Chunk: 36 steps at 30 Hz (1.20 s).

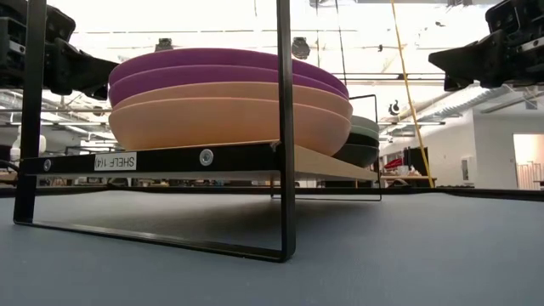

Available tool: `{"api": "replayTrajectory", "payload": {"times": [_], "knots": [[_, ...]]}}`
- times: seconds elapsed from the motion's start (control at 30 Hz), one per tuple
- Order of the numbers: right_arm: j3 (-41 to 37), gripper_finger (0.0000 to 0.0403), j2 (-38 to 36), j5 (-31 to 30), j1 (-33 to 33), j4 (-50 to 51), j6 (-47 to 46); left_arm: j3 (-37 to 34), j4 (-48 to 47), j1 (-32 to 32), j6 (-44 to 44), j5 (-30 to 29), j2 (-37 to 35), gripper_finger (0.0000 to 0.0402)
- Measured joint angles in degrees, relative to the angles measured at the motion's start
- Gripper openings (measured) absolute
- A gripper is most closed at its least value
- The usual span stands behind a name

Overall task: Place and stack plates onto a shelf
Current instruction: Return to Home Position

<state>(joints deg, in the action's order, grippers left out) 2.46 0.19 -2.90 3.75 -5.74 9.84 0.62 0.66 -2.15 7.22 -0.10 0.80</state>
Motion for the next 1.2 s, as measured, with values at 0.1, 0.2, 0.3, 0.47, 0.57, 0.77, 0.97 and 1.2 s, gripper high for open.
{"api": "replayTrajectory", "payload": {"times": [0.1, 0.2, 0.3, 0.47, 0.57, 0.77, 0.97, 1.2], "knots": [[0.0, 0.0, -0.02, 0.02, 0.0, 0.38, -1.75, 0.0, -0.01, 0.0, 0.0, 0.0, 0.0, 0.0005], [0.0, 0.0, -0.02, 0.0, -0.01, 0.38, -3.73, 0.0, 0.01, 0.0, 0.0, -0.02, 0.0, 0.0005], [0.0, 0.0, -0.02, 0.13, 0.0, 0.73, -6.21, 0.0, 0.01, 0.0, 0.01, -0.02, 0.0, 0.0005], [0.0, 0.0, -0.02, 0.17, 0.0, 3.18, -10.47, 0.0, 0.01, 0.0, 0.0, -0.02, 0.0, 0.0005], [0.02, 0.0, -0.02, 0.39, 0.0, 4.53, -11.7, 0.0, 0.01, 0.0, 0.02, -0.02, 0.0, 0.0005], [0.02, 0.0, -0.02, 0.52, -0.01, 5.82, -11.91, 0.0, 0.01, 0.0, 0.02, -0.04, 0.0, 0.0005], [0.02, 0.0, -0.02, 0.44, 0.0, 6.05, -10.42, 0.0, 0.01, 0.0, 0.02, -0.04, 0.0, 0.0005], [0.02, 0.0, -0.02, 0.11, 0.0, 3.62, -10.26, 0.0, 0.01, 0.0, 0.0, -0.04, 0.0, 0.0005]]}}
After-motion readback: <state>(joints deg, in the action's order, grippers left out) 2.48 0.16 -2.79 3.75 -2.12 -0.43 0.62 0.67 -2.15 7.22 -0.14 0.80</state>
